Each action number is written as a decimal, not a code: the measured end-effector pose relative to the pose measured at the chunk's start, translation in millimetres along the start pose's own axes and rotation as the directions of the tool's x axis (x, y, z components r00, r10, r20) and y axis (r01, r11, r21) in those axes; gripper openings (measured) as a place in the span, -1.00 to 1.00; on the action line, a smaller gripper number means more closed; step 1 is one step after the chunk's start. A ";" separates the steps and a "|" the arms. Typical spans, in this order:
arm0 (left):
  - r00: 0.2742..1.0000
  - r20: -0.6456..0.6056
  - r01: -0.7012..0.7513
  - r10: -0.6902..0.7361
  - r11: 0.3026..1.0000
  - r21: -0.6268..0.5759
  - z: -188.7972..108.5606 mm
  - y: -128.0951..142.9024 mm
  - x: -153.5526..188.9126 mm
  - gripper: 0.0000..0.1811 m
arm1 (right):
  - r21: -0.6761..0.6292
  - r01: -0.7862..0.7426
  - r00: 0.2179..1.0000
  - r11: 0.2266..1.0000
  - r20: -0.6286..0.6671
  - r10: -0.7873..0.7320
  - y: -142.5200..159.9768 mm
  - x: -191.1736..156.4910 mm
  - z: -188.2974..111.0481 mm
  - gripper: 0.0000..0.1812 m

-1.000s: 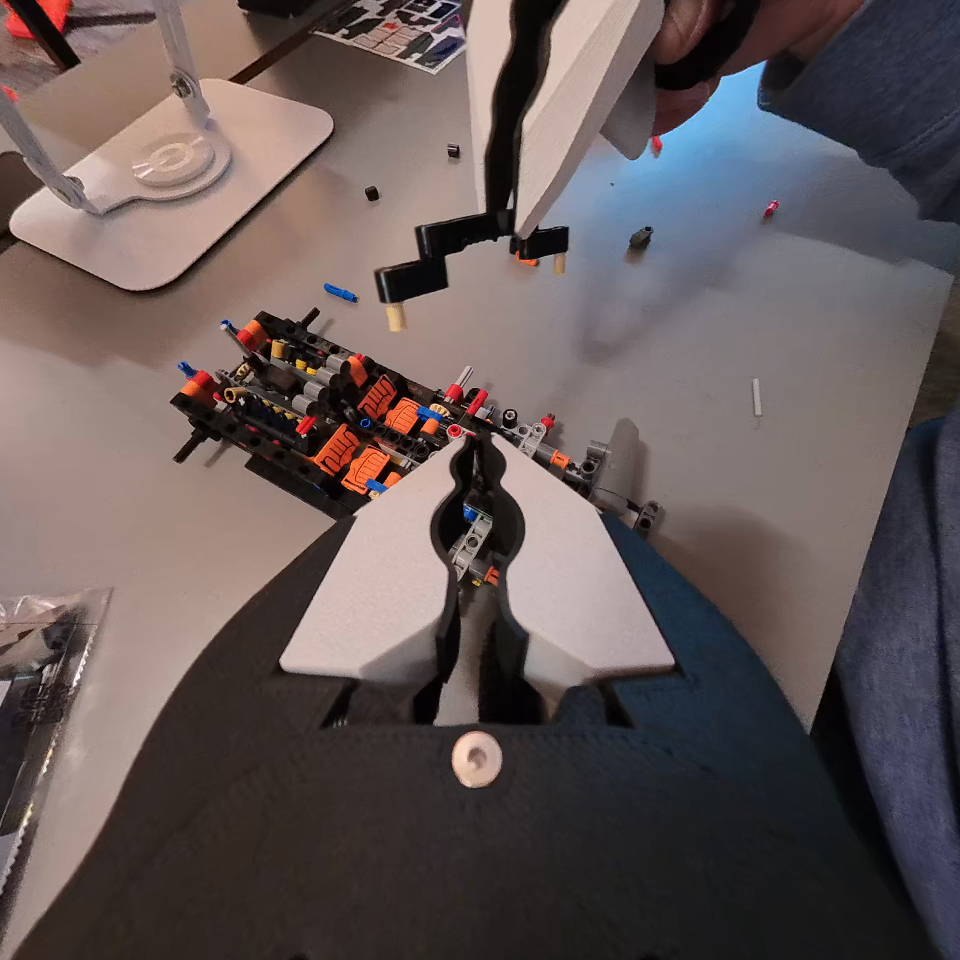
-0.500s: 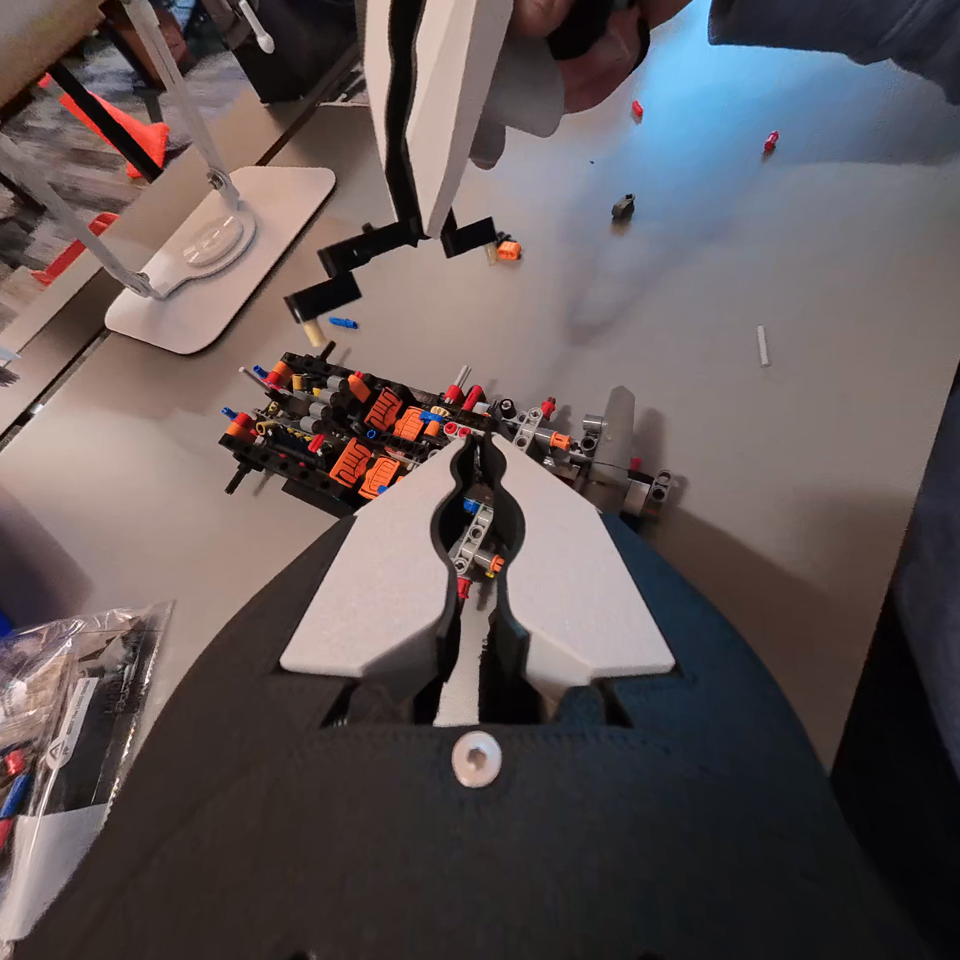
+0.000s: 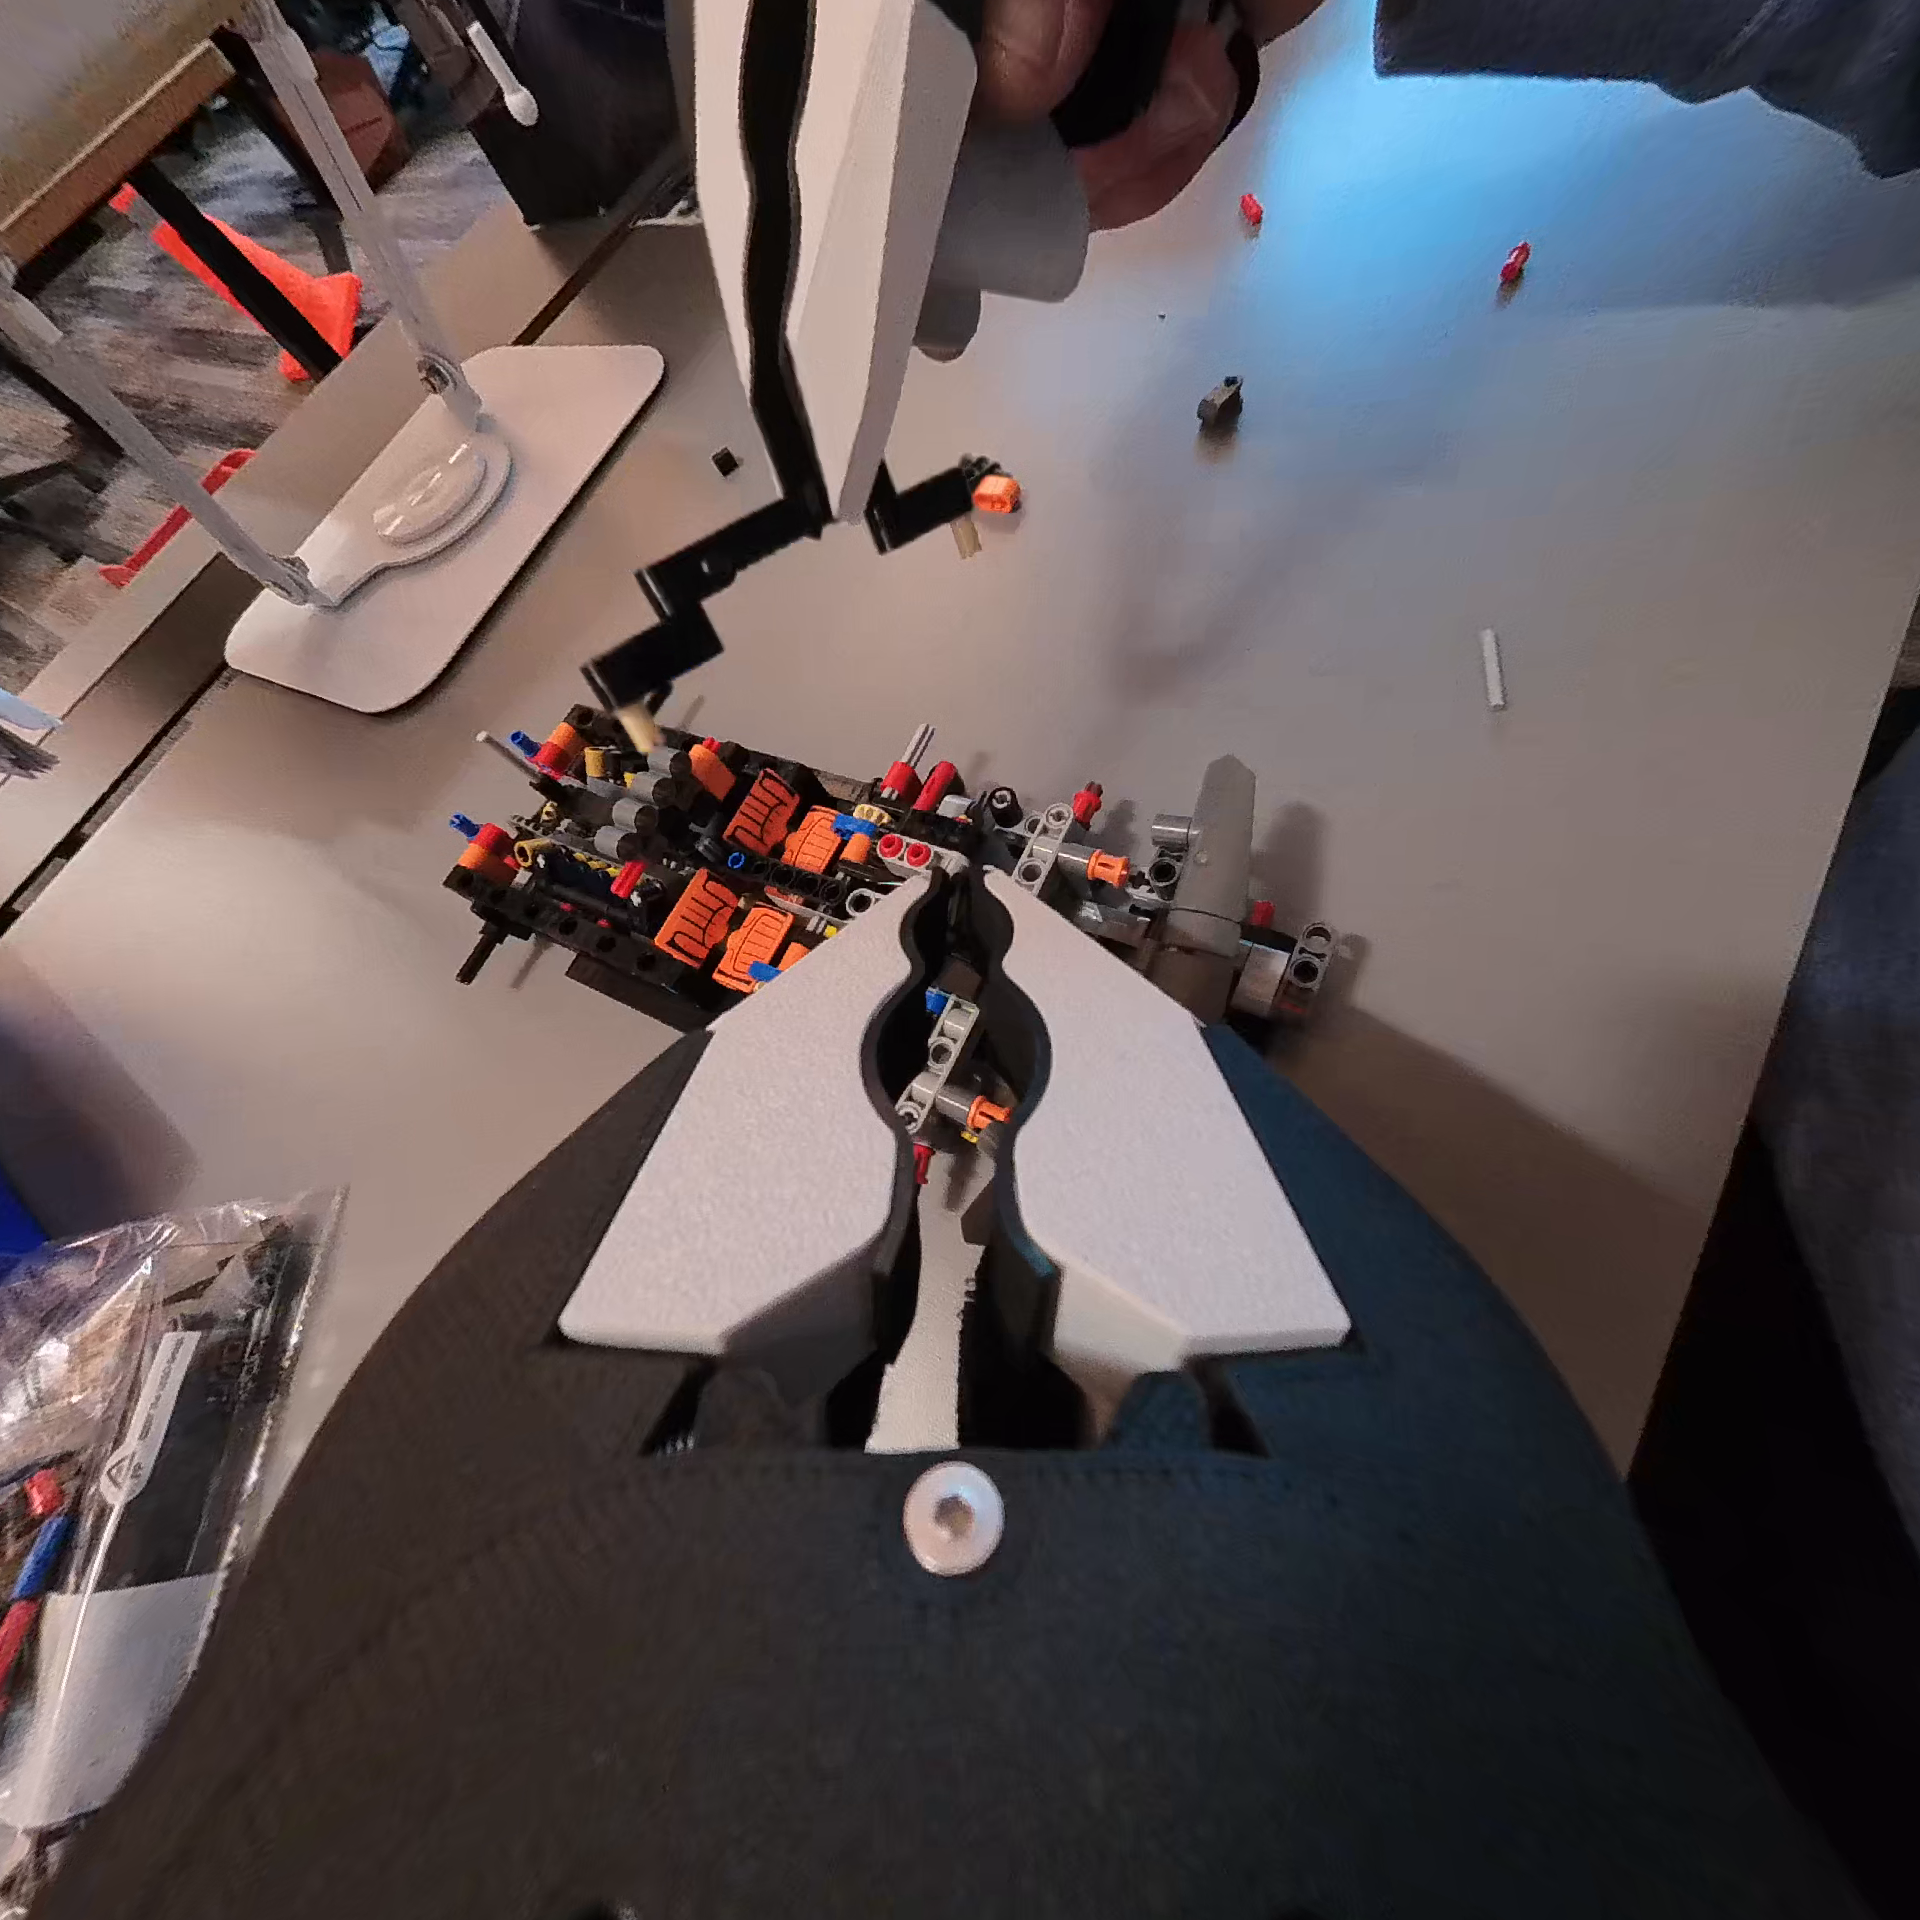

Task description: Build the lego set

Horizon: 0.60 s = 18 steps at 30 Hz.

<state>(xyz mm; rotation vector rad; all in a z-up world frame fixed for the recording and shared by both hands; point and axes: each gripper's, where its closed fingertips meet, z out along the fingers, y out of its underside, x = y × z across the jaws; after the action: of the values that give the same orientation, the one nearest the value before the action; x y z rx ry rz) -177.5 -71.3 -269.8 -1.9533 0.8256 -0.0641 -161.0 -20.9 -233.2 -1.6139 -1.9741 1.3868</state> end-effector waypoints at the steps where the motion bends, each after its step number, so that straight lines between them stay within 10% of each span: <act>1: 1.000 0.003 -0.004 0.004 1.000 -0.002 -0.2 0.0 0.5 -1.00 | -0.008 0.001 1.000 1.000 0.002 -0.001 1.1 -0.8 1.8 -0.95; 18: 0.997 0.056 -0.045 0.045 0.999 -0.002 -12.4 1.4 6.8 -0.94 | -0.113 0.009 0.999 0.994 0.050 -0.003 14.5 -14.9 32.0 -0.95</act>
<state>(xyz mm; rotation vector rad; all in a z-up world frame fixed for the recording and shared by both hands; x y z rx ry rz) -177.6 -85.2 -266.4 -1.9274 0.8326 0.0179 -168.3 -50.8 -255.7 -1.6342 -2.1194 1.3480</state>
